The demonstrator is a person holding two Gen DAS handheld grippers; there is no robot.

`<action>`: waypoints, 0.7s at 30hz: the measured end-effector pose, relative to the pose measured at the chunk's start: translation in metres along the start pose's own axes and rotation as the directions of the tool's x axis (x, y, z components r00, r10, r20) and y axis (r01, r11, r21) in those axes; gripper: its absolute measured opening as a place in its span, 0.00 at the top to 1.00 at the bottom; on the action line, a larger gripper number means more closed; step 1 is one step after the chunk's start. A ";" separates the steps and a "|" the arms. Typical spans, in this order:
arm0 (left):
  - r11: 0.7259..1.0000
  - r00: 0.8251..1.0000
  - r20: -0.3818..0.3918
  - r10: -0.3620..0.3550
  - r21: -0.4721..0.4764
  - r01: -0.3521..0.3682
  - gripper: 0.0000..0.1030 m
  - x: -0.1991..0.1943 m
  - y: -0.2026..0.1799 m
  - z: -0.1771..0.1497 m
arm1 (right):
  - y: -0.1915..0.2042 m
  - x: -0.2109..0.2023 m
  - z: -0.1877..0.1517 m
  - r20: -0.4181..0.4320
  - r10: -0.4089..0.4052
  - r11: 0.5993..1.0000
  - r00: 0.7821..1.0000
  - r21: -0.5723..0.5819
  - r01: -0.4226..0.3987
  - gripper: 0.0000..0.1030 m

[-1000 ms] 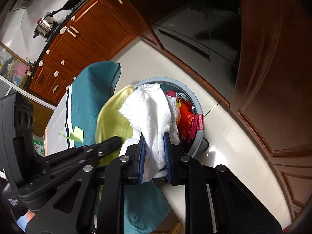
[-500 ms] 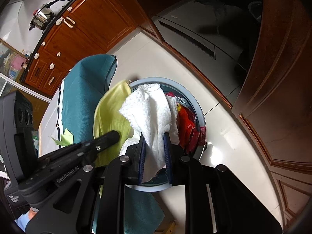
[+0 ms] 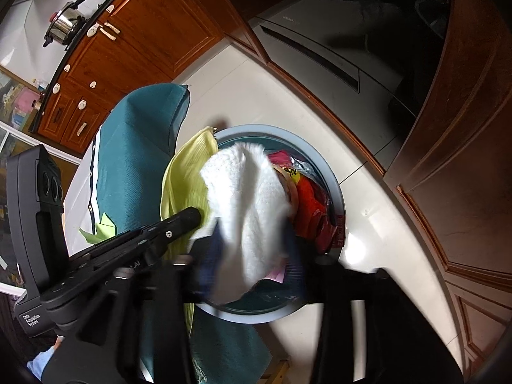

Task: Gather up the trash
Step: 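Carry corn husk and tissue over the teal bin and open both tools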

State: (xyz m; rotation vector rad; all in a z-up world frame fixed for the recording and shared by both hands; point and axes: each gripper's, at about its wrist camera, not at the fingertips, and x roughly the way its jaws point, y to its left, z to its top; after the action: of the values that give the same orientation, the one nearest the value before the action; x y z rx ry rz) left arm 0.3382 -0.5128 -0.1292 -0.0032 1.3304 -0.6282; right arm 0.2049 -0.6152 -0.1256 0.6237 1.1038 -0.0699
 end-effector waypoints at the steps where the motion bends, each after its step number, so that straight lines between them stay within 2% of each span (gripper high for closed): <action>1: 1.000 1.000 -0.007 0.001 -0.005 -0.001 0.73 0.000 0.001 0.000 | 0.000 0.000 0.000 0.001 0.005 1.000 1.000 0.003 -0.005 0.32; 2: 1.000 1.000 -0.004 0.011 -0.022 -0.011 0.62 -0.001 0.004 0.000 | 0.000 -0.001 0.000 0.010 -0.001 1.000 1.000 0.012 0.001 0.29; 3: 0.999 1.000 0.008 0.024 -0.032 -0.024 0.46 -0.002 0.008 0.000 | -0.002 -0.003 -0.001 0.017 -0.014 1.000 1.000 0.021 0.014 0.29; 4: 0.999 0.999 0.023 0.031 -0.037 -0.030 0.38 -0.005 0.010 -0.001 | -0.002 -0.003 -0.001 0.019 -0.020 0.999 1.000 0.026 0.019 0.24; 6: 0.999 0.999 0.027 0.033 -0.036 -0.032 0.31 -0.007 0.014 -0.002 | -0.005 -0.004 -0.003 0.017 -0.016 0.999 1.000 0.042 0.015 0.20; 14: 0.999 0.999 0.028 0.034 -0.003 -0.034 0.26 -0.023 0.017 -0.012 | -0.006 -0.006 -0.011 -0.007 -0.022 0.998 1.000 0.062 0.022 0.19; 21: 0.999 0.998 0.064 0.023 0.022 -0.024 0.21 -0.054 0.014 -0.024 | 0.003 -0.033 -0.027 0.019 -0.032 0.998 0.999 0.049 0.031 0.18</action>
State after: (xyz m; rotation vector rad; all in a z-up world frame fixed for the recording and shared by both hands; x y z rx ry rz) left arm 0.3166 -0.4700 -0.0917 0.0106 1.2597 -0.6186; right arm 0.1685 -0.6073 -0.1043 0.6485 1.0958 -0.1298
